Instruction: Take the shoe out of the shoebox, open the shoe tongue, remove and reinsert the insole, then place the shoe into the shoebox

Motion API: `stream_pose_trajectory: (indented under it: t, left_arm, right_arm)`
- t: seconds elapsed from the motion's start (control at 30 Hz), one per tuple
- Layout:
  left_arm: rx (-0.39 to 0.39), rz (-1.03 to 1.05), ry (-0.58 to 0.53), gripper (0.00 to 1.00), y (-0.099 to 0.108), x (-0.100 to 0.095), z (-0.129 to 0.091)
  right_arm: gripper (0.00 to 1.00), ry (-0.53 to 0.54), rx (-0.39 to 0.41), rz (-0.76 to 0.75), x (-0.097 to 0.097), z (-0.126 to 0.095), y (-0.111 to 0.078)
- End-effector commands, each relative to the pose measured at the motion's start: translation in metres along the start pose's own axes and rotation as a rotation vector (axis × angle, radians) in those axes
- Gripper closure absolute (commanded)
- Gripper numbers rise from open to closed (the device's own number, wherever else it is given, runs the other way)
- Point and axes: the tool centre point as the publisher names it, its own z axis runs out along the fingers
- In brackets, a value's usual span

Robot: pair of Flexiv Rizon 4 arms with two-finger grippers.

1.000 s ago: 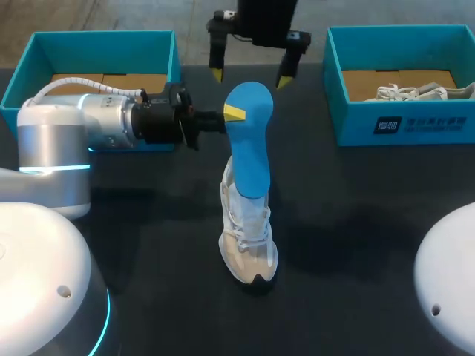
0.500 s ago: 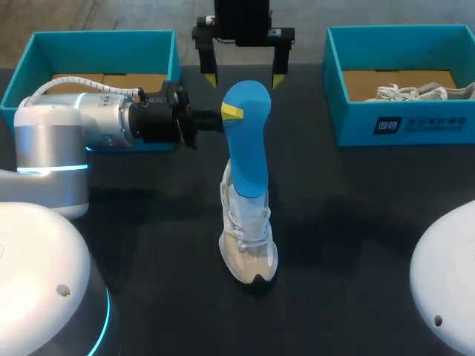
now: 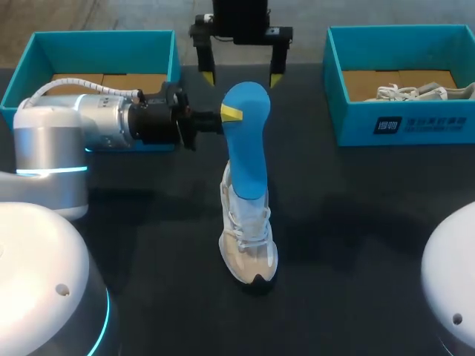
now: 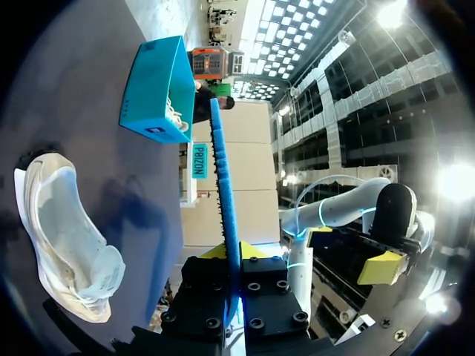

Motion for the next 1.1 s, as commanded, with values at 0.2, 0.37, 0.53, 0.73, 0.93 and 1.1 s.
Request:
stream_pose_trajectory:
  t: [0.2, 0.37, 0.53, 0.73, 0.93, 1.1]
  left_arm:
    - [0.001, 0.002, -0.002, 1.00, 0.002, 0.000, 0.000]
    - [0.002, 0.001, -0.004, 1.00, 0.002, 0.001, 0.000]
    - [0.004, 0.001, -0.005, 1.00, 0.003, 0.002, -0.002]
    - [0.000, 0.001, 0.008, 1.00, 0.005, 0.007, -0.004]
    - [0.000, 0.029, 0.029, 1.00, 0.004, 0.014, -0.007]
    - [0.009, 0.040, 0.030, 1.00, 0.001, 0.014, -0.012]
  right_arm:
    - [0.00, 0.199, -0.005, 0.008, -0.037, -0.006, -0.003]
    - [0.00, 0.325, 0.006, 0.023, -0.054, -0.006, -0.002]
    - [0.00, 0.449, 0.007, 0.037, -0.073, -0.001, 0.000]
    - [0.00, 0.644, 0.007, 0.018, -0.087, 0.006, 0.001]
    - [0.00, 0.876, 0.022, -0.011, -0.099, 0.018, 0.001]
    - [0.00, 1.057, 0.023, -0.023, -0.110, 0.029, 0.000]
